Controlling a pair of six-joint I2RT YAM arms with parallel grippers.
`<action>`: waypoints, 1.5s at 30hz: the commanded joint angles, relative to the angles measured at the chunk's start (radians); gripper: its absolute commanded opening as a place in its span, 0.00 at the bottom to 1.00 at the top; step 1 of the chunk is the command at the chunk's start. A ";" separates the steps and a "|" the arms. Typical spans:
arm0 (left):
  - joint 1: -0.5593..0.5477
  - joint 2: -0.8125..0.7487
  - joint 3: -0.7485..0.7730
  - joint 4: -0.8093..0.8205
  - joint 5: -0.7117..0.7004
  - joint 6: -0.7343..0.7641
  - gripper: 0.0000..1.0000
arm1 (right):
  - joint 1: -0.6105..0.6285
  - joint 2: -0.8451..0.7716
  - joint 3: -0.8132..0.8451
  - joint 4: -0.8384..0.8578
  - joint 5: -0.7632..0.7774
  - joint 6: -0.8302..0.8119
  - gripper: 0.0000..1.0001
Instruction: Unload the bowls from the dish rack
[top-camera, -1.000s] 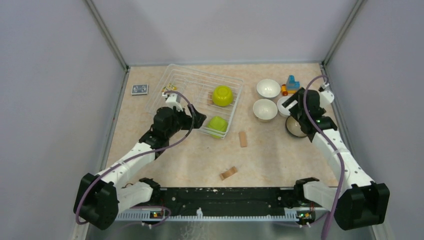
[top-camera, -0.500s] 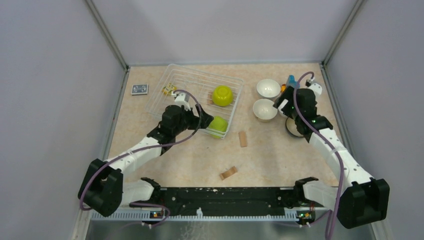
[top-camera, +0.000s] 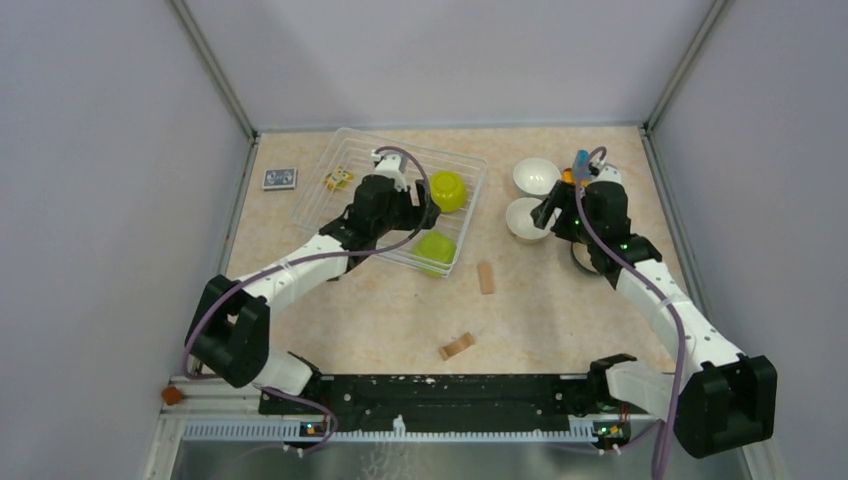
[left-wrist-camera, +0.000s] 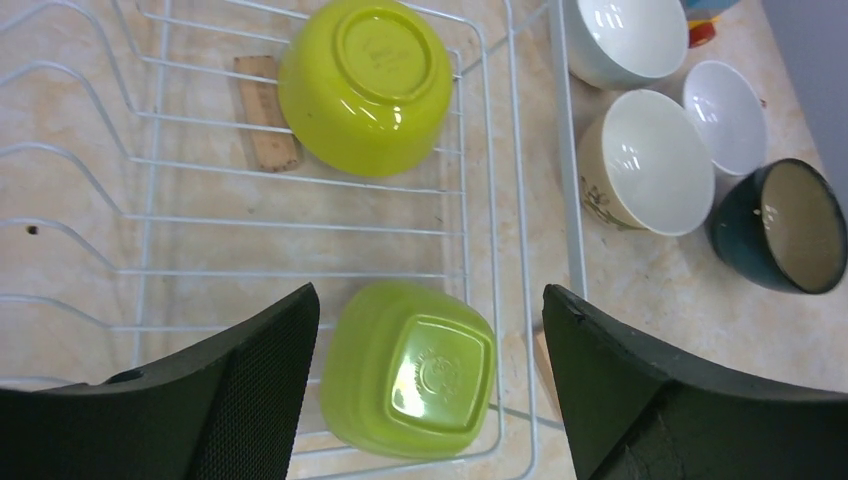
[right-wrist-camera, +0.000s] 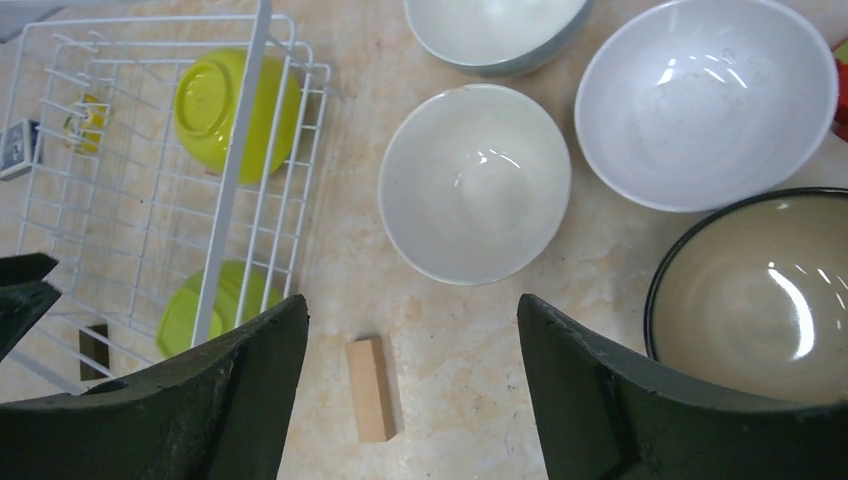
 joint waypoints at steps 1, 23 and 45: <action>0.000 0.054 0.093 -0.063 -0.098 0.051 0.85 | 0.020 -0.046 -0.027 0.098 -0.090 -0.029 0.75; 0.109 0.369 0.367 -0.098 0.116 0.000 0.87 | 0.043 -0.037 0.040 0.102 -0.142 -0.100 0.76; 0.197 0.657 0.547 0.016 0.274 -0.132 0.95 | 0.043 -0.167 -0.029 0.090 -0.086 -0.088 0.75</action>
